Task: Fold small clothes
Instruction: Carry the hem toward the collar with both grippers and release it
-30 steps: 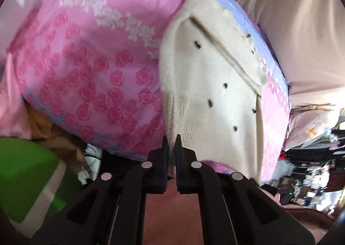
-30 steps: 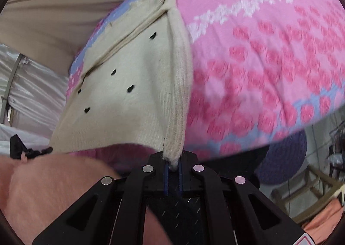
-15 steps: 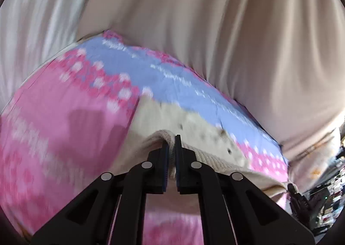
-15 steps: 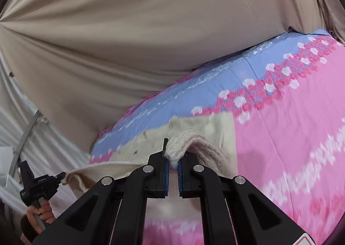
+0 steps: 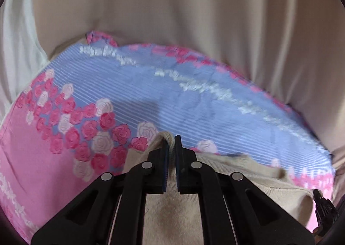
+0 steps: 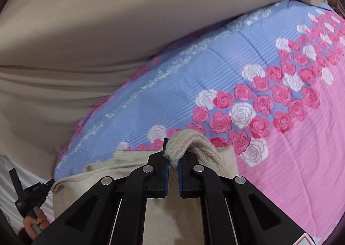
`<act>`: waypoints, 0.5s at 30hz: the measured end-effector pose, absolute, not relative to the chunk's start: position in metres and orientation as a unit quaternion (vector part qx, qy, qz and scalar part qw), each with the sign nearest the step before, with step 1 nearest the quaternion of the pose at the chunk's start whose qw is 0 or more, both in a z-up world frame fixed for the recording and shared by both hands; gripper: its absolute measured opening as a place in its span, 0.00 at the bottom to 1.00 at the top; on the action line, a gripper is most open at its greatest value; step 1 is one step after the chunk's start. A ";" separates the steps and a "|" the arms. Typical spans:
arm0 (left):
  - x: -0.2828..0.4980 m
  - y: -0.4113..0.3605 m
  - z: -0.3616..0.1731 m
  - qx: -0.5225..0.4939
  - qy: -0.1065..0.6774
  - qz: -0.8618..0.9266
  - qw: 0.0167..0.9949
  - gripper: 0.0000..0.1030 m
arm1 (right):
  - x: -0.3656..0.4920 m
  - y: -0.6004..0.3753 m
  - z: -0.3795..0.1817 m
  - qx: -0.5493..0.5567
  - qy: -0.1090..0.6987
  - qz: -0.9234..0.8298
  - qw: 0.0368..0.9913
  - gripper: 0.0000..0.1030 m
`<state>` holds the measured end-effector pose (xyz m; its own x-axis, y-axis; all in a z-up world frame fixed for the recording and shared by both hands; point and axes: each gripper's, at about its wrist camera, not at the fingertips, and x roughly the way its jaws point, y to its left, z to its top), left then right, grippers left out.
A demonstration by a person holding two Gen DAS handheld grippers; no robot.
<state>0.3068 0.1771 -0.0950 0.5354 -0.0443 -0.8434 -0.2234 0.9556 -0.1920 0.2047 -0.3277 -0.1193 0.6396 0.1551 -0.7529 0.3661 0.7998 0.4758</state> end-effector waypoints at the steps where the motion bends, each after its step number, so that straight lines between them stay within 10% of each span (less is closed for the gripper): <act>1: 0.311 0.176 -0.105 -0.137 0.488 0.057 0.860 0.04 | 0.209 -0.328 -0.128 0.310 0.428 -0.067 0.847 0.06; 8: 0.324 0.175 -0.133 -0.129 0.497 0.042 0.857 0.12 | 0.221 -0.333 -0.142 0.319 0.439 -0.061 0.838 0.12; 11: 0.316 0.191 -0.113 -0.205 0.483 0.005 0.851 0.68 | 0.212 -0.337 -0.119 0.308 0.411 -0.045 0.857 0.15; 13: 0.301 0.197 -0.094 -0.209 0.444 0.019 0.871 0.80 | 0.199 -0.334 -0.102 0.281 0.397 -0.051 0.872 0.49; 15: 0.288 0.199 -0.082 -0.182 0.436 0.036 0.881 0.83 | 0.185 -0.329 -0.092 0.246 0.381 -0.065 0.889 0.56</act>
<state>0.2882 0.1992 -0.0821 0.6178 -0.0954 -0.7805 -0.2210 0.9315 -0.2888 0.1854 -0.3286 -0.0922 0.7007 0.0730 -0.7097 0.3027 0.8704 0.3884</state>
